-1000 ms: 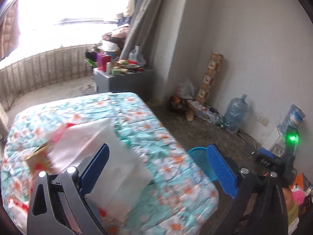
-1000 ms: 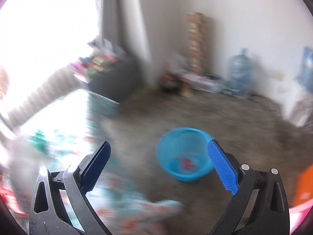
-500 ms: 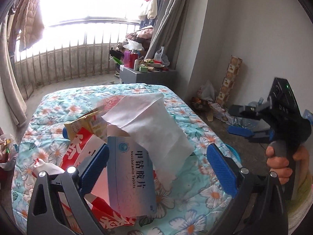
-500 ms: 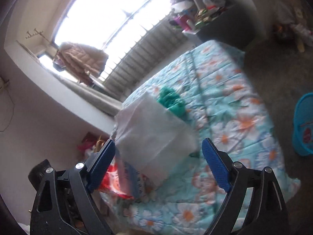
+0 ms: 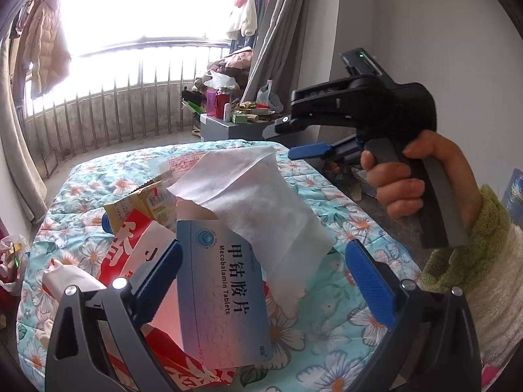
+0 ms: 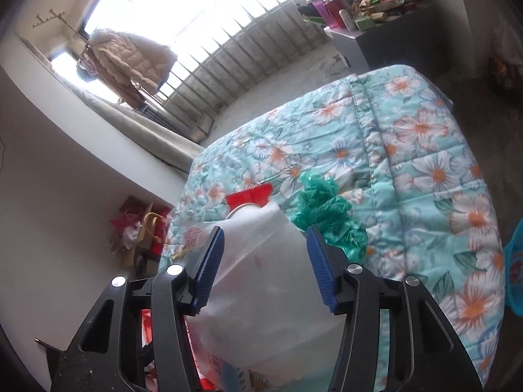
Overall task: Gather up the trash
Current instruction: 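Grasp the white tissue with the right tool and lift it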
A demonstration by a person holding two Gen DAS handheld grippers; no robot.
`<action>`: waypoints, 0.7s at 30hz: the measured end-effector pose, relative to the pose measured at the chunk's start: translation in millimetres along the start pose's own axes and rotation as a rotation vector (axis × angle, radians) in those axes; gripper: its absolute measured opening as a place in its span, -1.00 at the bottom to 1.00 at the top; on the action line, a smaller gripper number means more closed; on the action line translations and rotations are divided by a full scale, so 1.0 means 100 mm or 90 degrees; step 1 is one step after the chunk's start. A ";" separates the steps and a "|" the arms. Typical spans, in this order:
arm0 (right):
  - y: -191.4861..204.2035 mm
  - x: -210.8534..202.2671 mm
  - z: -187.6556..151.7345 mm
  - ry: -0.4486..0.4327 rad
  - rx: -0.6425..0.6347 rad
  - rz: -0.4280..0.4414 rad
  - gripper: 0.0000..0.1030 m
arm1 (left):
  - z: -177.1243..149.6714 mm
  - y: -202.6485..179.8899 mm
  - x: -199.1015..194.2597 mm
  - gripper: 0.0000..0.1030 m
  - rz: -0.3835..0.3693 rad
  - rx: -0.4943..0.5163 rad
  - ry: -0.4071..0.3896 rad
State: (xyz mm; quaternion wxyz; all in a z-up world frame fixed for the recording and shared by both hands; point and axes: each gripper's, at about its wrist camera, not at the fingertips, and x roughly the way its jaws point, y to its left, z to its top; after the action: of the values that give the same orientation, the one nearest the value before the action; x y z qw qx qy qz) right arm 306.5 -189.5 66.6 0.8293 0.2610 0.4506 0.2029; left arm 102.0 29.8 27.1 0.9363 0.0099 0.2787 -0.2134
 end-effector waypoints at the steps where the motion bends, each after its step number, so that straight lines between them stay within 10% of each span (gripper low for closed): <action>1: 0.01 0.06 0.02 0.009 -0.005 -0.006 -0.33 | -0.01 0.00 0.00 0.89 0.000 0.004 -0.002; 4: 0.02 0.12 -0.02 0.030 -0.007 -0.013 -0.94 | -0.02 -0.01 0.00 0.89 0.001 0.013 -0.005; 21: -0.38 -1.21 -0.69 -0.082 0.062 0.024 -1.00 | -0.10 0.04 -0.10 0.88 0.011 0.016 0.010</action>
State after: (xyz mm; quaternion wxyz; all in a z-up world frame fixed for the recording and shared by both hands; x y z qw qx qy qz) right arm 190.0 -271.1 89.1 0.8388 0.3217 0.4009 0.1794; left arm 91.0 38.4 23.4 0.9358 0.0260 0.2832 -0.2084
